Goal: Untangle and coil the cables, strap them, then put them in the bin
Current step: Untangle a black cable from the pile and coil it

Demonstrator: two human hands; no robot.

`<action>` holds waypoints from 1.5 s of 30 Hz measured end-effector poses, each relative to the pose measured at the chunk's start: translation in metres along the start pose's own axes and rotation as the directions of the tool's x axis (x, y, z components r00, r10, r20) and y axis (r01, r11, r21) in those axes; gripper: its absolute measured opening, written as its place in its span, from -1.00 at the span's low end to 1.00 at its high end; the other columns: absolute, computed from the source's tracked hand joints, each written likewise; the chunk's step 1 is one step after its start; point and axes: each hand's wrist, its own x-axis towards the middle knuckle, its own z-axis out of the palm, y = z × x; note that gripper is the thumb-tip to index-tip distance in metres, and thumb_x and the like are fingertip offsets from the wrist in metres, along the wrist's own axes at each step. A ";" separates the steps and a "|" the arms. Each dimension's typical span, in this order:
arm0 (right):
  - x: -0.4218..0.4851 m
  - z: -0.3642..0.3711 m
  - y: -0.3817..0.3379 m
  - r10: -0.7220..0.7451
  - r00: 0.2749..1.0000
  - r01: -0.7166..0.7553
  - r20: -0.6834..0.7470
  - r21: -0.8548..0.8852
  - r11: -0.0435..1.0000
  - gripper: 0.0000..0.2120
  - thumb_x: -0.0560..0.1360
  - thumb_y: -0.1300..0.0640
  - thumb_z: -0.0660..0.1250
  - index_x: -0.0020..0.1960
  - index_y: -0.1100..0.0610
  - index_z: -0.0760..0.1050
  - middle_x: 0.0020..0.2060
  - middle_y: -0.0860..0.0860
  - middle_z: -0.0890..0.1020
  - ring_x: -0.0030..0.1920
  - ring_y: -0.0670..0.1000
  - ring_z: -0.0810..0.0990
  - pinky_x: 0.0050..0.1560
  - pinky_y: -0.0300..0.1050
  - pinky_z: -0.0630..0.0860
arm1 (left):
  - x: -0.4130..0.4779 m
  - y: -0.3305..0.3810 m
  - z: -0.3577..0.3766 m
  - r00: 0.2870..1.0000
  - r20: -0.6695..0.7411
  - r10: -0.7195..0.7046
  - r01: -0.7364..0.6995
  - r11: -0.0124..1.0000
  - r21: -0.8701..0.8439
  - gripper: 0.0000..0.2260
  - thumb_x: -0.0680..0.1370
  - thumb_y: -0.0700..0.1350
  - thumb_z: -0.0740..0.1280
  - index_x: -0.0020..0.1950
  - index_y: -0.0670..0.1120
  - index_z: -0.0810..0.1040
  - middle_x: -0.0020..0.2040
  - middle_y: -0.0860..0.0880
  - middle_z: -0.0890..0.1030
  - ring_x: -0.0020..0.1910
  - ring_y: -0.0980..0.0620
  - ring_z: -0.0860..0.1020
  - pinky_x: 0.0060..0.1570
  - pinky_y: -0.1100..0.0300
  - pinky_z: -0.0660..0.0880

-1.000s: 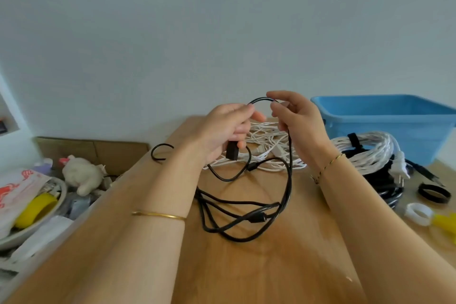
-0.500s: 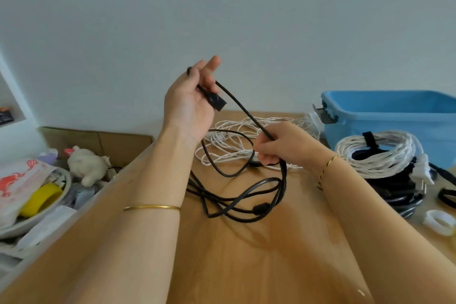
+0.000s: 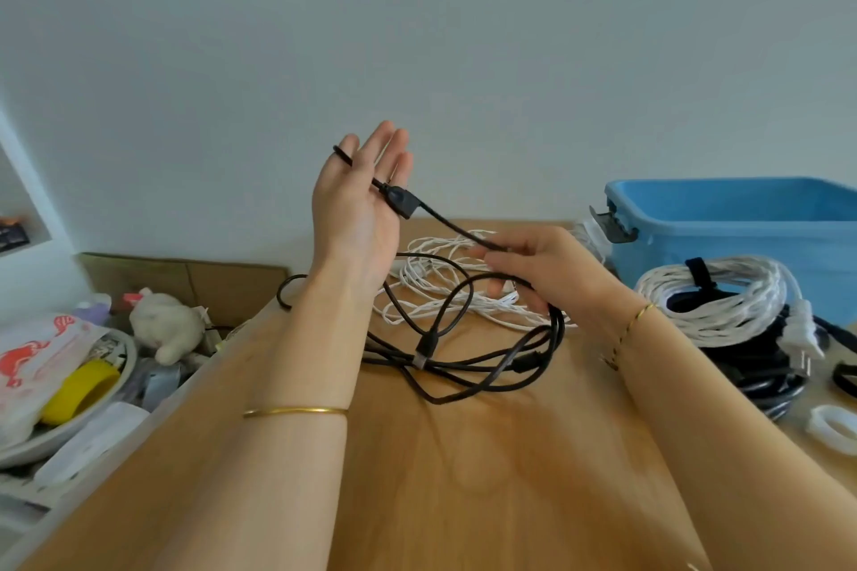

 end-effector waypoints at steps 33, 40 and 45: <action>-0.006 -0.016 -0.035 -0.350 0.855 0.283 -0.382 -0.221 0.933 -0.93 0.47 0.25 0.37 -0.08 0.19 0.63 -0.34 -0.05 0.60 -0.34 -0.08 0.55 -0.20 -0.20 0.53 | -0.029 0.018 0.016 0.792 0.298 -0.533 -0.144 0.311 0.939 -0.59 0.66 0.07 0.03 0.13 -0.18 0.54 -0.53 -0.05 0.43 -0.61 0.09 0.20 -0.55 0.29 0.20; -0.005 -0.004 -0.025 -0.172 0.944 0.217 -0.282 0.136 0.967 -0.88 0.54 0.21 0.30 -0.12 0.17 0.60 -0.33 0.10 0.64 -0.33 0.01 0.62 -0.13 -0.07 0.62 | -0.022 0.024 0.014 0.451 0.567 -0.689 0.425 0.725 0.542 -0.65 0.60 -0.09 0.13 0.17 -0.30 0.55 -0.63 0.07 0.27 -0.63 0.19 0.12 -0.66 0.36 0.10; -0.004 0.013 -0.023 -0.194 0.979 0.191 -0.064 -0.049 0.980 -0.90 0.55 0.24 0.26 -0.08 0.12 0.54 -0.35 0.03 0.66 -0.32 -0.09 0.63 -0.22 -0.28 0.55 | -0.018 0.020 0.017 0.463 0.747 -0.478 0.697 0.716 0.026 -0.59 0.61 -0.20 0.11 0.40 -0.36 0.16 -0.41 -0.13 0.52 -0.52 0.11 0.28 -0.50 0.29 0.27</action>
